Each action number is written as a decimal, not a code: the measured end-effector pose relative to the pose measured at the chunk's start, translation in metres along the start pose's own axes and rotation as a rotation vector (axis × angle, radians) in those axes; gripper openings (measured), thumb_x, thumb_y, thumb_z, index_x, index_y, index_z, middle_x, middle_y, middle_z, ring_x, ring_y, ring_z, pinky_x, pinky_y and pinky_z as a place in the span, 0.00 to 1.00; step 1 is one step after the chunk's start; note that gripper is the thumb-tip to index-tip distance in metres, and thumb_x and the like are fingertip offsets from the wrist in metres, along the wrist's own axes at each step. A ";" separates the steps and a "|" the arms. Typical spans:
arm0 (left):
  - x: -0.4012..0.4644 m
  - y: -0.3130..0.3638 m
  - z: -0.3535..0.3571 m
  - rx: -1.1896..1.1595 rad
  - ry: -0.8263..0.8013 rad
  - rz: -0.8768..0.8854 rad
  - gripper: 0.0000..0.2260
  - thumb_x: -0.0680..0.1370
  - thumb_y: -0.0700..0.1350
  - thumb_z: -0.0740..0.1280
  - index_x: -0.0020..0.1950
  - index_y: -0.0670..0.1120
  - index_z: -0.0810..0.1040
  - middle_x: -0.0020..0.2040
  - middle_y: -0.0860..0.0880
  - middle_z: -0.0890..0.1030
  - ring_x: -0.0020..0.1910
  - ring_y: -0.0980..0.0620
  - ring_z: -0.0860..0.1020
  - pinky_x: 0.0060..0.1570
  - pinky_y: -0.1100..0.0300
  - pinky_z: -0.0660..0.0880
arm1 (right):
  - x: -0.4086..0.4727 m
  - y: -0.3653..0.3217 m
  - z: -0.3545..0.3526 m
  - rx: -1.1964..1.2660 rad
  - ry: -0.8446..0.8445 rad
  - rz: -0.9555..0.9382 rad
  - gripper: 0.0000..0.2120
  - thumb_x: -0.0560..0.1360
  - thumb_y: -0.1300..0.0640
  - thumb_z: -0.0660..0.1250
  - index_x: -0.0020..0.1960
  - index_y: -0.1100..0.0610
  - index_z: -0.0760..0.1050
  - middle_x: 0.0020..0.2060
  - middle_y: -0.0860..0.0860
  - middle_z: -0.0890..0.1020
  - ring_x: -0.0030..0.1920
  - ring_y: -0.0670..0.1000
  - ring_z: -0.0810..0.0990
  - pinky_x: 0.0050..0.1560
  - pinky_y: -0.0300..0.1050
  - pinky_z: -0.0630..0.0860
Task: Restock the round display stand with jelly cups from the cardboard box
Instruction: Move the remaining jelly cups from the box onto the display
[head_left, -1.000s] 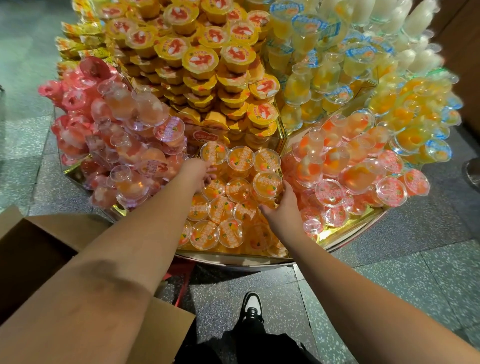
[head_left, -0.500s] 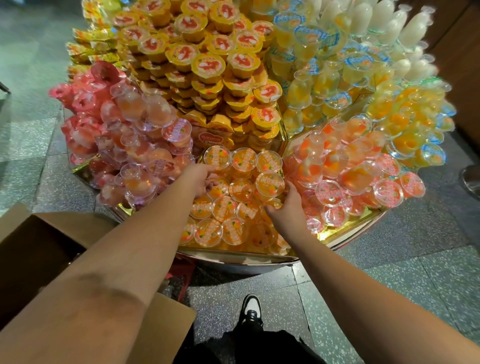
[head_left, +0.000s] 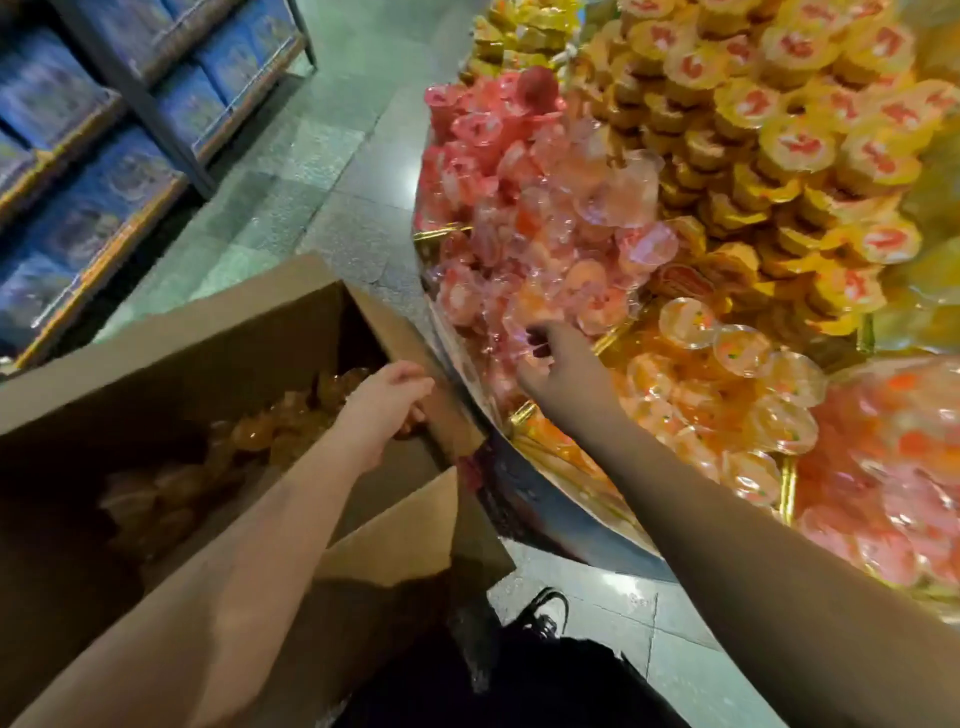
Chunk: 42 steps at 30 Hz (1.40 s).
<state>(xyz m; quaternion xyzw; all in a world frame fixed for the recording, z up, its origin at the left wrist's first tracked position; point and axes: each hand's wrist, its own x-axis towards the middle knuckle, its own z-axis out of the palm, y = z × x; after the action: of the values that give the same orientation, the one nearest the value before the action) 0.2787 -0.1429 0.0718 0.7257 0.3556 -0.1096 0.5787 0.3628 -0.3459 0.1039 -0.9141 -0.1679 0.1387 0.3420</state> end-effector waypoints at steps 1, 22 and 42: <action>-0.003 -0.022 -0.028 0.048 0.053 -0.023 0.12 0.81 0.48 0.66 0.64 0.51 0.76 0.54 0.48 0.81 0.47 0.51 0.79 0.40 0.60 0.75 | 0.010 -0.019 0.022 -0.051 -0.112 -0.056 0.20 0.77 0.52 0.68 0.67 0.58 0.73 0.59 0.54 0.77 0.60 0.54 0.76 0.60 0.49 0.72; 0.099 -0.285 -0.235 -0.630 0.261 -0.656 0.11 0.83 0.49 0.61 0.60 0.44 0.76 0.51 0.45 0.80 0.47 0.46 0.80 0.45 0.54 0.79 | 0.093 -0.057 0.370 -0.636 -0.723 0.141 0.32 0.79 0.50 0.68 0.77 0.57 0.59 0.75 0.57 0.64 0.74 0.59 0.63 0.73 0.56 0.65; 0.194 -0.294 -0.225 -1.153 0.221 -0.628 0.16 0.83 0.51 0.62 0.68 0.45 0.71 0.48 0.38 0.82 0.38 0.46 0.83 0.28 0.63 0.77 | 0.111 -0.029 0.450 -1.018 -0.782 -0.048 0.42 0.79 0.65 0.64 0.80 0.39 0.43 0.70 0.60 0.65 0.65 0.62 0.72 0.53 0.56 0.80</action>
<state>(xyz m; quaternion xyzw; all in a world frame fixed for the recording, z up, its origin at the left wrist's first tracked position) 0.1730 0.1618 -0.1942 0.1690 0.6089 0.0098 0.7750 0.2912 -0.0197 -0.2196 -0.8399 -0.3455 0.3572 -0.2183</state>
